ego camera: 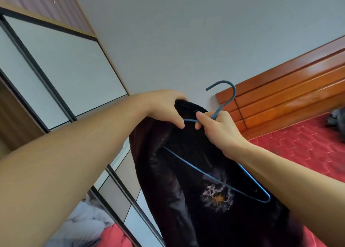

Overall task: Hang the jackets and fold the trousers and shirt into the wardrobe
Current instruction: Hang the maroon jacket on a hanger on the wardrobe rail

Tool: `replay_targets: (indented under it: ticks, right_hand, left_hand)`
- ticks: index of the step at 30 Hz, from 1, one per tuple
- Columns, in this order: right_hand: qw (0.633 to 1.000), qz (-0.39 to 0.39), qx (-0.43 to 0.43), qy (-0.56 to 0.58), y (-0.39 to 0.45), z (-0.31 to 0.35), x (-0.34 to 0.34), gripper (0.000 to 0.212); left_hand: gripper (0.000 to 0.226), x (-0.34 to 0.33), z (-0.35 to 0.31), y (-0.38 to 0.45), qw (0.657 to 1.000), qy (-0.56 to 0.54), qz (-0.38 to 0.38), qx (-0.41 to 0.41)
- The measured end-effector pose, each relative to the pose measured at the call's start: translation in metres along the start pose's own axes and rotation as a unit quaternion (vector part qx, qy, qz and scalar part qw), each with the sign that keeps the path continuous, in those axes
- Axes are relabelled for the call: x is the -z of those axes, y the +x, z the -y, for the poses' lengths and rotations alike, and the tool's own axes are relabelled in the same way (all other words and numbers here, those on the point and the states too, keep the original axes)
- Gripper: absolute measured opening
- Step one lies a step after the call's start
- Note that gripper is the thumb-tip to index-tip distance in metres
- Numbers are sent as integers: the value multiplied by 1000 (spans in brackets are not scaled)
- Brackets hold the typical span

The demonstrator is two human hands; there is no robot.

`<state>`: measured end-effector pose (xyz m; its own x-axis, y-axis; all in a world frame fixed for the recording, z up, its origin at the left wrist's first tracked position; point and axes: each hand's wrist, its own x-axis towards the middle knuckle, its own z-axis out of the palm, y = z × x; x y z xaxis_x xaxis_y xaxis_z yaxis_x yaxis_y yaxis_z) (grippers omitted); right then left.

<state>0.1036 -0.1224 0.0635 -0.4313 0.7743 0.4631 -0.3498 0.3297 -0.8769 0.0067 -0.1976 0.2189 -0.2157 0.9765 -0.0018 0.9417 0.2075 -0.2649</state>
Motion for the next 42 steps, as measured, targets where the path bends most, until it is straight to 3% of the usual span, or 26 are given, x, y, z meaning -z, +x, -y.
replay_targets:
  ticks: [4,9,11,14,15,17,19,22,25,29,32,37,42]
  right_hand:
    - [999,-10,20,-27,14,-7,5,47]
    - [995,-17,30,-97,31,-20,18,36]
    - [978,-68,93,-172,28,-32,20,26]
    - [902,-177,266,-289,1,-64,15,28]
    - [885,-153,314,-309,-10,-75,10,21]
    - [869,3,366,-333,-27,-102,-7,9]
    - [875,88,297,-372,-33,-129,-26,11]
    - [921,-15,101,-376,-17,-157,-42,41]
    - [920,-70,-9,-385,4,-170,-53,54]
    - [915,22,-39,-402,26,-170,-59,40]
    - [887,52,-16,-459,43,-159,-40,10]
    - [861,91,-27,-499,84,-116,-37,22]
    - [834,117,-14,-539,116,-67,-65,17]
  left_hand:
    - [40,-20,-3,22,991,117,-24,-57]
    - [58,-40,5,43,975,190,-24,-116]
    - [55,-43,13,48,975,191,-15,-110]
    - [46,-46,34,51,978,195,-6,-77]
    - [43,-46,41,52,978,195,-8,-68]
    - [43,-45,52,51,980,190,-20,-52]
    - [51,-43,62,47,982,182,-28,-40]
    - [59,-41,80,34,986,153,-50,-32]
    - [61,-38,105,15,989,125,-74,-26]
    - [60,-46,148,-18,989,98,-111,-5]
    - [57,-62,184,-47,992,65,-106,25]
    - [56,-99,219,-74,991,69,-71,94]
    - [58,-120,237,-81,981,79,-73,164]
